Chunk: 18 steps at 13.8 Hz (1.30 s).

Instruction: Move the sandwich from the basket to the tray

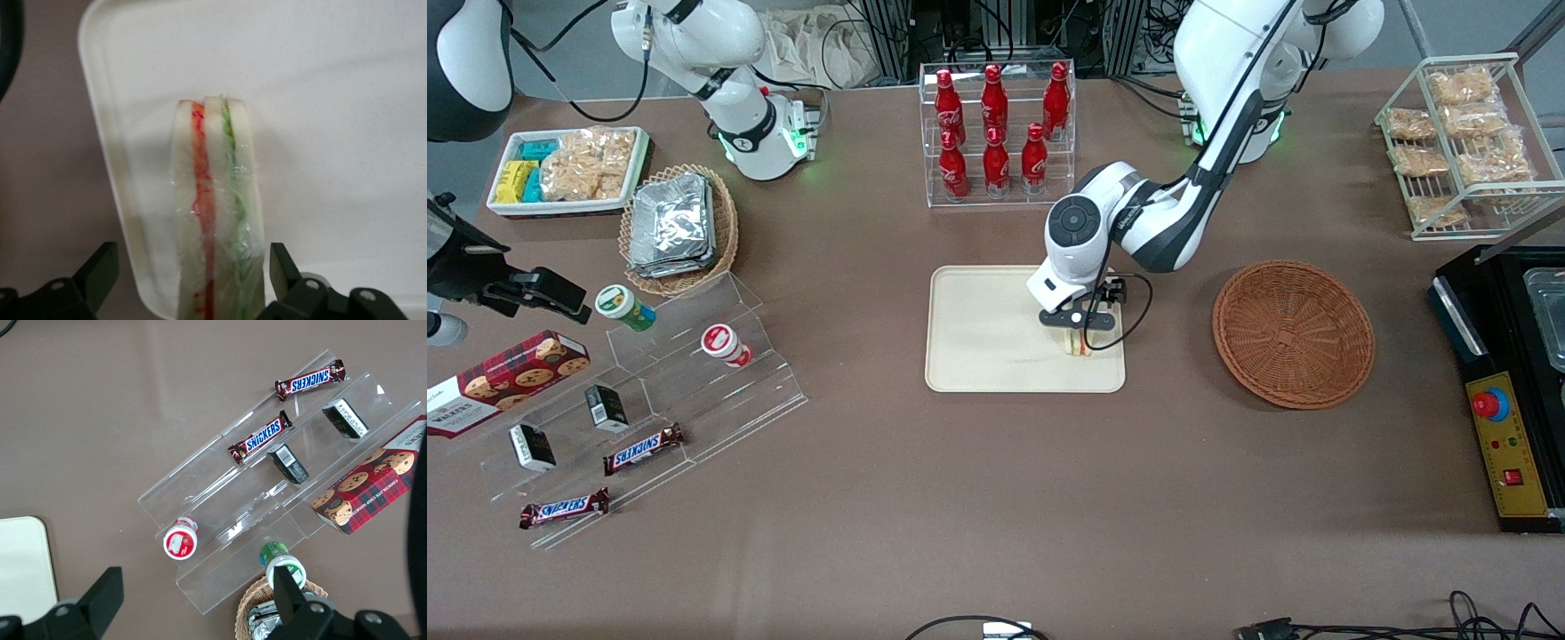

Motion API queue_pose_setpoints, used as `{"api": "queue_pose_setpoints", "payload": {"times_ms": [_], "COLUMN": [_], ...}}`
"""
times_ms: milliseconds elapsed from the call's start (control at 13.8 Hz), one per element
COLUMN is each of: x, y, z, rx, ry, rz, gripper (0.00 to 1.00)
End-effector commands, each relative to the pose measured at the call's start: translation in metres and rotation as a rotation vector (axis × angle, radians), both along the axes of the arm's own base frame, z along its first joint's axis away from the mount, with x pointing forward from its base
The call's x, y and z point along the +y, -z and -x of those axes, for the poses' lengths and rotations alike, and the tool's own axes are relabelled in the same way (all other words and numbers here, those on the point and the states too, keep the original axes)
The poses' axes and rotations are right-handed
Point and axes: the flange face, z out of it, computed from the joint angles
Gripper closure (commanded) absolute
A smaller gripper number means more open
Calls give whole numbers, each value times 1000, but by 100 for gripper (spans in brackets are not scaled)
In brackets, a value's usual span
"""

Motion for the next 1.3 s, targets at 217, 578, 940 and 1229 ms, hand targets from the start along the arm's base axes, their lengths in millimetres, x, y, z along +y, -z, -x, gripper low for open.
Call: {"api": "queue_pose_setpoints", "payload": {"times_ms": [217, 578, 940, 1229], "x": [30, 87, 174, 236], "y": [-86, -148, -189, -226], "z": [-60, -101, -128, -133], "rx": [-33, -71, -83, -61], "ry": [-185, -296, -369, -375], "rz": [-12, 3, 8, 61], "gripper": [0, 0, 0, 0]}}
